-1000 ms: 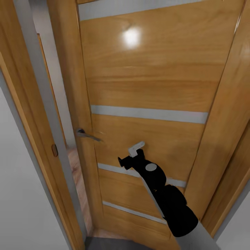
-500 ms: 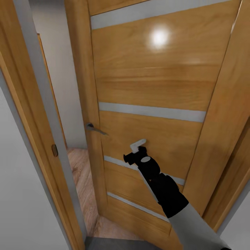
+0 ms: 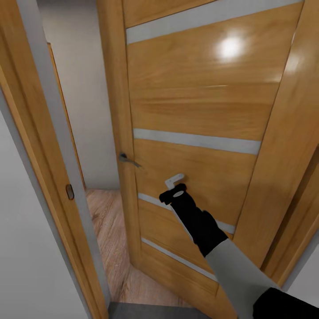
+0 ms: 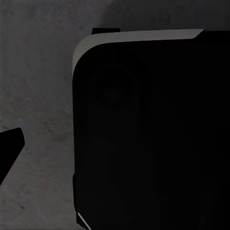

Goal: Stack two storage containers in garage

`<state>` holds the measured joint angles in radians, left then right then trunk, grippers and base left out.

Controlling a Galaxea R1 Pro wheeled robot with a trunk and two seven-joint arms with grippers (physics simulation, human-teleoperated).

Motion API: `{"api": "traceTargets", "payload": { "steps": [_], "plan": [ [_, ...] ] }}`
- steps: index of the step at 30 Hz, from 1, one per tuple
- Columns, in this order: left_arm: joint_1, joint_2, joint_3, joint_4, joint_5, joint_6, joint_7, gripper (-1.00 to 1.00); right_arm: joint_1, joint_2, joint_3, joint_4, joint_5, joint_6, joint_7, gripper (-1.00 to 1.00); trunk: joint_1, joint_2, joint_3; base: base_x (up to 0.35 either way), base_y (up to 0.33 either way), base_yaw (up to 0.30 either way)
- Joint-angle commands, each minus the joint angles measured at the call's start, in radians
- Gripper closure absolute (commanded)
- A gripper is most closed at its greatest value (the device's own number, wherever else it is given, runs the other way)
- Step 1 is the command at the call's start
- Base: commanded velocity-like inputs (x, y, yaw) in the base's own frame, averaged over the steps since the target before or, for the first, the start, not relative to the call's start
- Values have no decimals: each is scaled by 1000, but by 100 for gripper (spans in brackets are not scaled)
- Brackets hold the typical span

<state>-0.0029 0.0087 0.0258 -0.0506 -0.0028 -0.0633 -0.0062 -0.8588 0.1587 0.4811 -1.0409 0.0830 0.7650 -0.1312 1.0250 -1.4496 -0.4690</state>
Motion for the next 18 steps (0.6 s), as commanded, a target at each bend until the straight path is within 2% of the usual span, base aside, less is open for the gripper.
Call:
{"api": "traceTargets", "payload": {
  "steps": [1, 9, 18],
  "plan": [
    [0, 0, 2, 0, 0, -3, -1, -100, -9, 1, 1, 15, 15, 2, -5, -100, 0, 0, -1, 0, 0, 0],
    [0, 0, 2, 0, 0, -3, 0, -100, -83, 7, 1, 191, 14, -61, -63, -100, 0, 0, -1, 0, 0, 0],
    [0, 0, 2, 0, 0, -3, 0, -100, -170, -1, 0, 420, 0, -180, -108, -100, 0, 0, -1, 0, 0, 0]
  ]
}}
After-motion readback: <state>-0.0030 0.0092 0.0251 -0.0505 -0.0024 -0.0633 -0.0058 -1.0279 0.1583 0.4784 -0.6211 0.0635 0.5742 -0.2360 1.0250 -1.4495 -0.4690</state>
